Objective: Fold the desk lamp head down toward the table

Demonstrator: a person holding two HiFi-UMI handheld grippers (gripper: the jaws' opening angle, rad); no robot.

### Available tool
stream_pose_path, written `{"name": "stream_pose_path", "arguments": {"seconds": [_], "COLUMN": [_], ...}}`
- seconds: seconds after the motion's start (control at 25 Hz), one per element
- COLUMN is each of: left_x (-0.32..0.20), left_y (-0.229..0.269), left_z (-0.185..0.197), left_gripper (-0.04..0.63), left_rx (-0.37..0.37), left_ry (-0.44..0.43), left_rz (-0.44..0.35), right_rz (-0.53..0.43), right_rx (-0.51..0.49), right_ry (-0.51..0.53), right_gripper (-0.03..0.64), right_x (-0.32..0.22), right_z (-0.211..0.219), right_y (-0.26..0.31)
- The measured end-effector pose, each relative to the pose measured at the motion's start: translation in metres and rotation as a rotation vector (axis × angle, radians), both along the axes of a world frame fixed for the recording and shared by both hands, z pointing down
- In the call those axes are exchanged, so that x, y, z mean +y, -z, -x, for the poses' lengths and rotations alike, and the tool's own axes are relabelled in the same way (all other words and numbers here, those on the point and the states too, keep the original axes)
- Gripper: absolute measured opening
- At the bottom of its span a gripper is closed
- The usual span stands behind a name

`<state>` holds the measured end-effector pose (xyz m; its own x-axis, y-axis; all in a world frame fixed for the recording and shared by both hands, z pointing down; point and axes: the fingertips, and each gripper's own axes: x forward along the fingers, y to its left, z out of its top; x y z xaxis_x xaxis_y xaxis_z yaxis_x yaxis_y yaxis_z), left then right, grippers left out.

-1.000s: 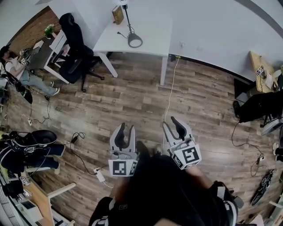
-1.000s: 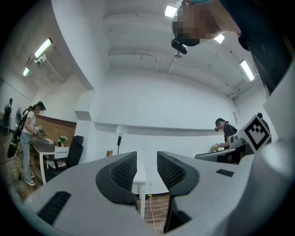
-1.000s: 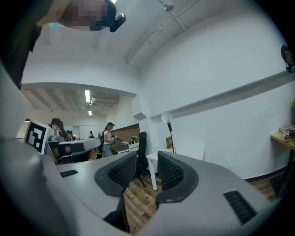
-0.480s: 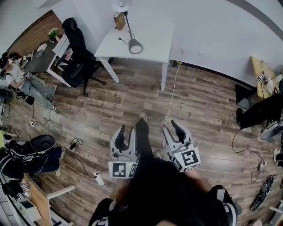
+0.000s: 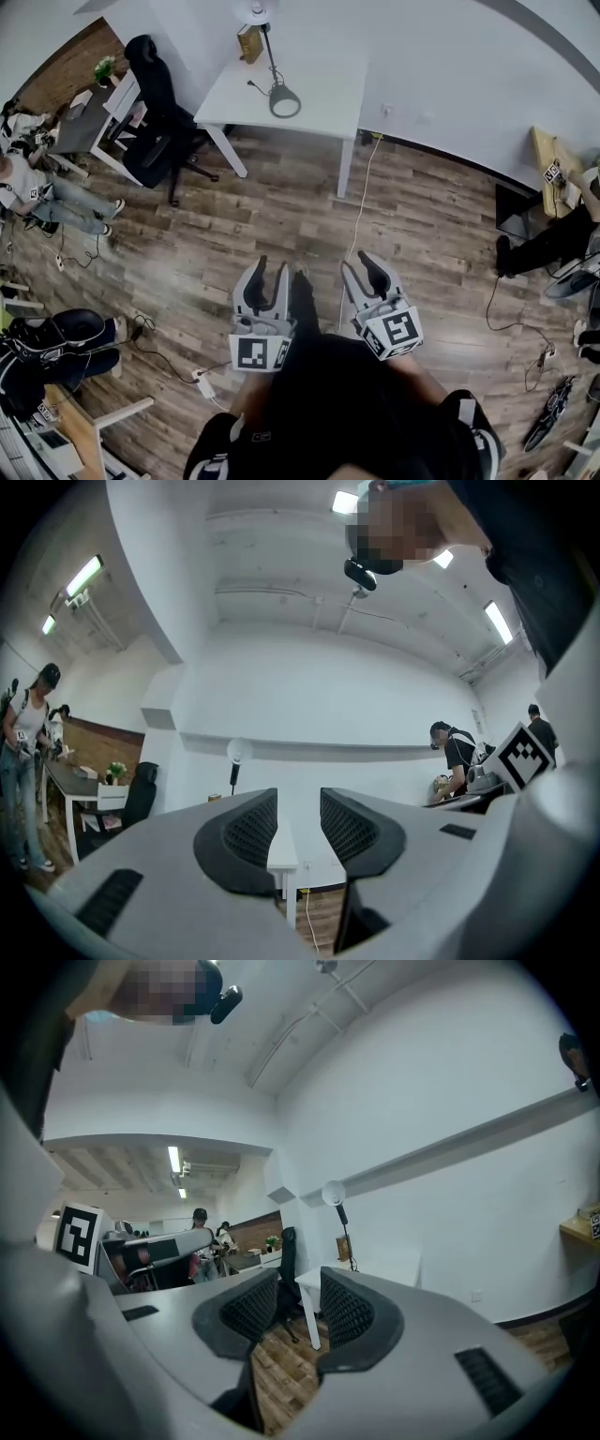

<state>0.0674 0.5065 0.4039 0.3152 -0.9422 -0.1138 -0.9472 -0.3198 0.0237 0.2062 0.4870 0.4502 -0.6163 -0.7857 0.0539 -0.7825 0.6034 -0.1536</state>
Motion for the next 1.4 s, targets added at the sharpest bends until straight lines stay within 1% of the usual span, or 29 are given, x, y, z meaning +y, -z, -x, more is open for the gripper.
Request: {"name": "stream_pose_path", "arguments": {"seconds": [0.24, 0.32, 0.52, 0.96, 1.24, 1.4], "left_x": [-0.054, -0.076, -0.129, -0.251, -0.295, -0.31], "left_y": [0.01, 0.01, 0.015, 0.03, 0.022, 0.019], "left_z": [0.024, 0.033, 0.055, 0.116, 0.148, 0.16], "left_gripper": [0.138, 0.138, 0.138, 0.138, 0.138, 0.138], "left_rx": [0.002, -0.005, 0.013, 0.02, 0.049, 0.069], "left_ry": [0.003, -0.003, -0.025, -0.072, -0.091, -0.094], "left_rz": [-0.027, -0.021, -0.01, -0.025, -0.036, -0.019], "right_rz": [-0.005, 0.0, -0.003, -0.02, -0.029, -0.024], "right_rx": [0.021, 0.025, 0.039, 0.041, 0.011, 0.009], "right_ry": [-0.017, -0.024, -0.024, -0.075, -0.094, -0.088], "right_gripper": [0.141, 0.141, 0.141, 0.141, 0.141, 0.141], "right_x": [-0.059, -0.08, -0.124, -0.24, -0.287, -0.303], "right_z": [0.018, 0.027, 0.053, 0.11, 0.14, 0.156], "right_y": [0.002, 0.002, 0.011, 0.031, 0.034, 0.037]}}
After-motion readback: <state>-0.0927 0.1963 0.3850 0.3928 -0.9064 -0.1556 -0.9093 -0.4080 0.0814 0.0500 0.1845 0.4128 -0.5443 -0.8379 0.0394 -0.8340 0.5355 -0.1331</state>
